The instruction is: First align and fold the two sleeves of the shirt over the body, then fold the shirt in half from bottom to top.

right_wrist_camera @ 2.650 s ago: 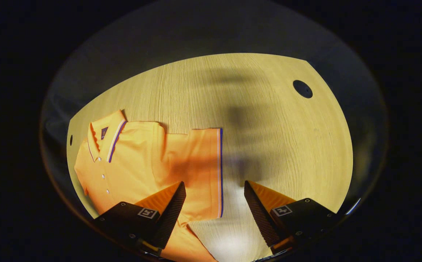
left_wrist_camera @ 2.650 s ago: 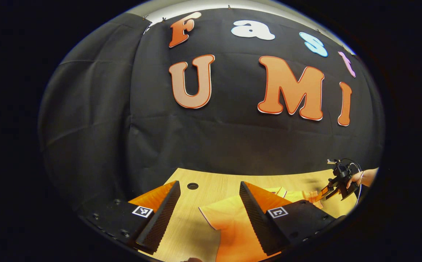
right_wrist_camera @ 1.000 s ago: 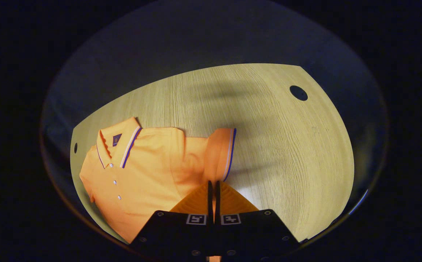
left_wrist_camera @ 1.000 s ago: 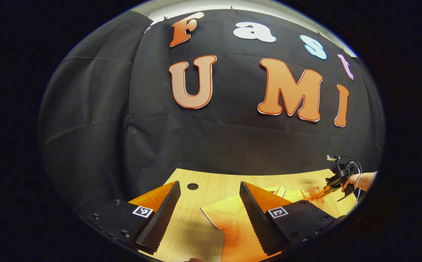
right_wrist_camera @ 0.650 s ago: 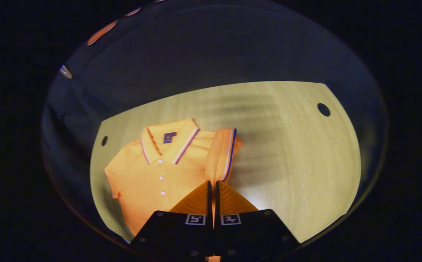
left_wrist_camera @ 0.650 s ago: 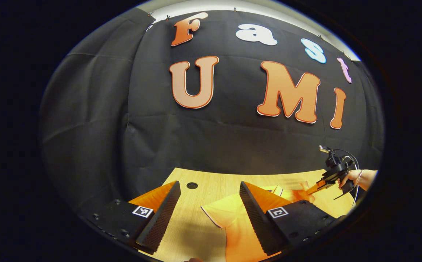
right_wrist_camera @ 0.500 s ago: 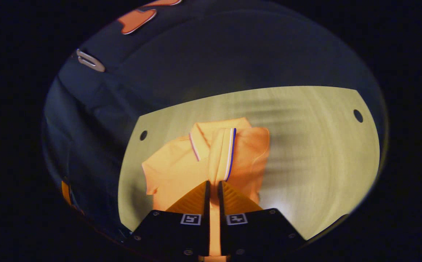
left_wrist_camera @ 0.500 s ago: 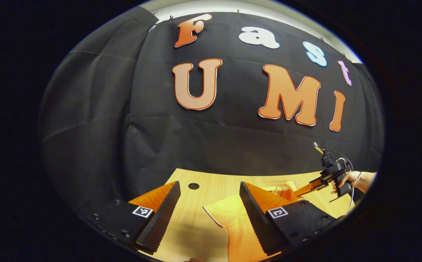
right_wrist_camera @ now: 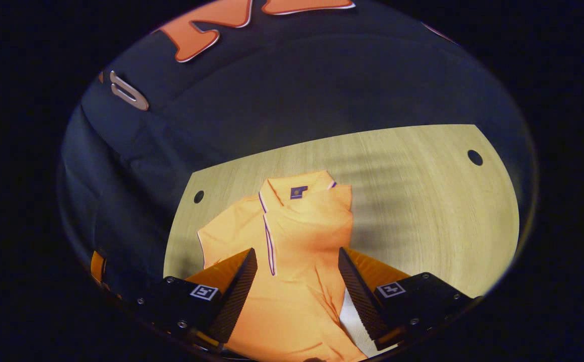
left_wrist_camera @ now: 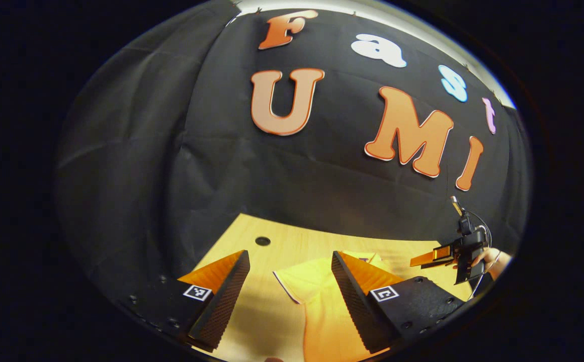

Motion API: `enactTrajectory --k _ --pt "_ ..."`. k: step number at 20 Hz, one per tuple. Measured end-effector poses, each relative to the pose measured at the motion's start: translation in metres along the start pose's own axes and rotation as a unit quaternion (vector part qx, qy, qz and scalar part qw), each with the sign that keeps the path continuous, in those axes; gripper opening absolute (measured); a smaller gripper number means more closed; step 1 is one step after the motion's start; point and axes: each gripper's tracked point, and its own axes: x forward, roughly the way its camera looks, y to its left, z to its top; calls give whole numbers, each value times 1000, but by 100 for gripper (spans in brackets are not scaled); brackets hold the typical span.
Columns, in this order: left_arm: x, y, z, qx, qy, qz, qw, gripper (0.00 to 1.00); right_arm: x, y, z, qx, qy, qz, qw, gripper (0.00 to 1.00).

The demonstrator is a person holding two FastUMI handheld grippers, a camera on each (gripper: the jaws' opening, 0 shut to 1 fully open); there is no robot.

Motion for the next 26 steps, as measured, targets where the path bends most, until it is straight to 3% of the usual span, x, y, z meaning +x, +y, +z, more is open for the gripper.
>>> enactTrajectory --k 3,8,16,20,22,26 --pt "21 -11 -14 -26 49 -15 998 98 -34 -28 1 24 -33 -7 999 98" --pt "71 -17 -45 -33 157 3 987 99 -77 -60 -6 35 -51 -1 998 98" --pt "124 -28 -65 -88 230 17 969 98 -103 -96 -23 39 -46 11 998 98" --pt "161 -13 -94 -132 295 52 945 98 -108 -107 -28 53 -43 27 997 98" --pt "179 10 -124 -113 333 96 931 98 -106 -114 -34 57 -31 32 997 98" --pt "207 34 -171 -113 386 146 904 99 -98 -127 -46 67 -6 41 997 98"
